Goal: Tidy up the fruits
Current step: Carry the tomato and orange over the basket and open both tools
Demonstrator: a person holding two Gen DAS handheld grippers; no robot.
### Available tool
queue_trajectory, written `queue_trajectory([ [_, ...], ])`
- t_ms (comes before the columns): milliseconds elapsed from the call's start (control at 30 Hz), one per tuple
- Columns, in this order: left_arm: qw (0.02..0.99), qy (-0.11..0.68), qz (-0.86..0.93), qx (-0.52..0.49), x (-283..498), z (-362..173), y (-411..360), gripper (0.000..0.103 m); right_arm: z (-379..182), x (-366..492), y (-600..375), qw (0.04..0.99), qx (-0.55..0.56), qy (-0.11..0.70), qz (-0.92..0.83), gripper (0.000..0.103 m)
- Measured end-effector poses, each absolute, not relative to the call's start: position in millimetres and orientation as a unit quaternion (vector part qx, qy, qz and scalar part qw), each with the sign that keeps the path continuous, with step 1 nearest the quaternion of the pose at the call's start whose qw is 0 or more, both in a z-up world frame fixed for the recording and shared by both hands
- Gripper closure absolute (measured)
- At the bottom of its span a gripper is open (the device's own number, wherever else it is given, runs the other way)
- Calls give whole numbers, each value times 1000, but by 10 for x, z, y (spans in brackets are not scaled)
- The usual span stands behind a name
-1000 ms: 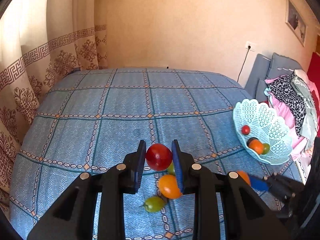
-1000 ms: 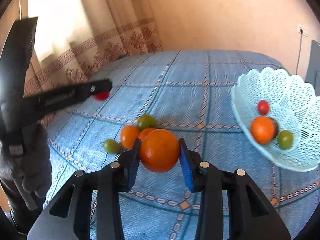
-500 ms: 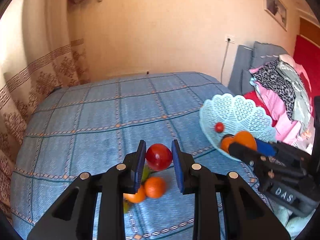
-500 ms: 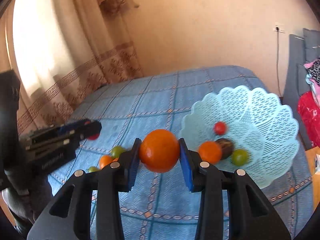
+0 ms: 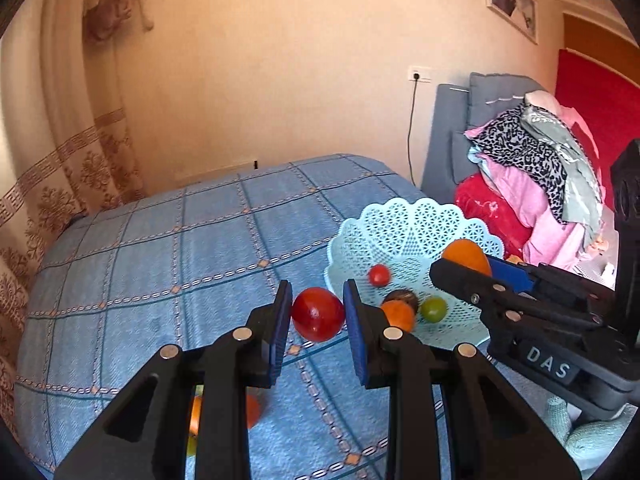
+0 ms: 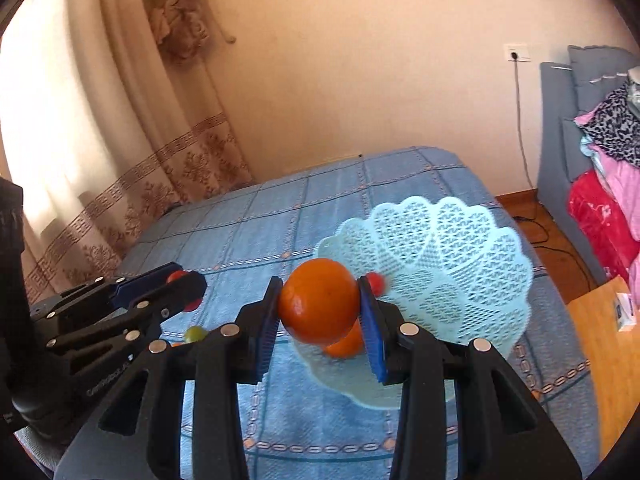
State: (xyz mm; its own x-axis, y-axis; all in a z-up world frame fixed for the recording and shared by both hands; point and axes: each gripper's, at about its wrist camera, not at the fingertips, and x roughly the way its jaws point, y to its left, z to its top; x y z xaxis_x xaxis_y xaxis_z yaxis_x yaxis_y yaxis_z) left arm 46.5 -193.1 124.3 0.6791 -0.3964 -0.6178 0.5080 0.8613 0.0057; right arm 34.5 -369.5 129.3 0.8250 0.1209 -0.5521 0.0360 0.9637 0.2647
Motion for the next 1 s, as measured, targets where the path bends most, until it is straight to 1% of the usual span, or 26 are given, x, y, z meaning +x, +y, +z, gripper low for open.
queue_trajectory([
  [500,903,333,-262,72,738,1100,-2443,76,1290,337,-4218,942,175,285,-36,64],
  [1000,890,333,-292,109,679,792,-2728,76,1142,436,-4356,933,192,299,-57,64],
])
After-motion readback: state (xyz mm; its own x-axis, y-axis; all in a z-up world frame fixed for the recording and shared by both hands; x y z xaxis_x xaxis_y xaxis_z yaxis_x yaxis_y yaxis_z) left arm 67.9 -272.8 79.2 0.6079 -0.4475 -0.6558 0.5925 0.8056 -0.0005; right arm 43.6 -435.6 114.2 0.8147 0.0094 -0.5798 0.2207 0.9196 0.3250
